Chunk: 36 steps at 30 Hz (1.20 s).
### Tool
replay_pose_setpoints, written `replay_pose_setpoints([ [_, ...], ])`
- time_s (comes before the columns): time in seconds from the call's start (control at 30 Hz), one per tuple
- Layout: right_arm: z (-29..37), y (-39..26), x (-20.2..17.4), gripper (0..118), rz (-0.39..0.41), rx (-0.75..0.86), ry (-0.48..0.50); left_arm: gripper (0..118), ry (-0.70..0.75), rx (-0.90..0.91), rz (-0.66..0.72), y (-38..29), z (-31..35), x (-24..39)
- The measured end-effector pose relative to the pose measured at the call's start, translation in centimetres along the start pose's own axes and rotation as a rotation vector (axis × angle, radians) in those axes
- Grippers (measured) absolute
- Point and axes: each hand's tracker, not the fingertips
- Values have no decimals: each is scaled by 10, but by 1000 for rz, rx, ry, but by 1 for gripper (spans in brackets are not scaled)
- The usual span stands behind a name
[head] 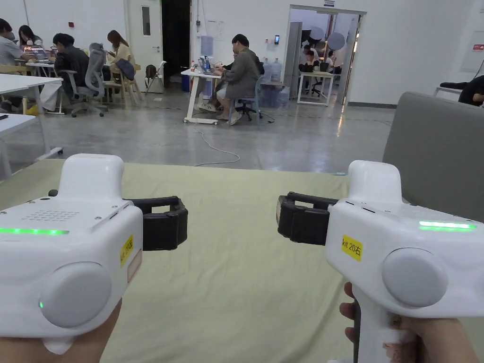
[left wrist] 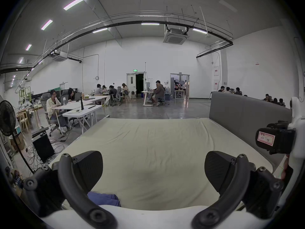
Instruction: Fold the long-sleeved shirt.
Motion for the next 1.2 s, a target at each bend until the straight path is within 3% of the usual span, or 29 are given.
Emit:
replay_pose_setpoints([
  [0.7,3,-3,6,118,-29,26,-2,118,-6,-22,-13,1,-4,5],
  [1.0,4,-8,0,118,36,32,-99,118,-8,-42,4,-3,-7,3],
  [1.2,4,-11,-4,118,37,19,-96,118,-6,-42,4,-4,-7,1],
])
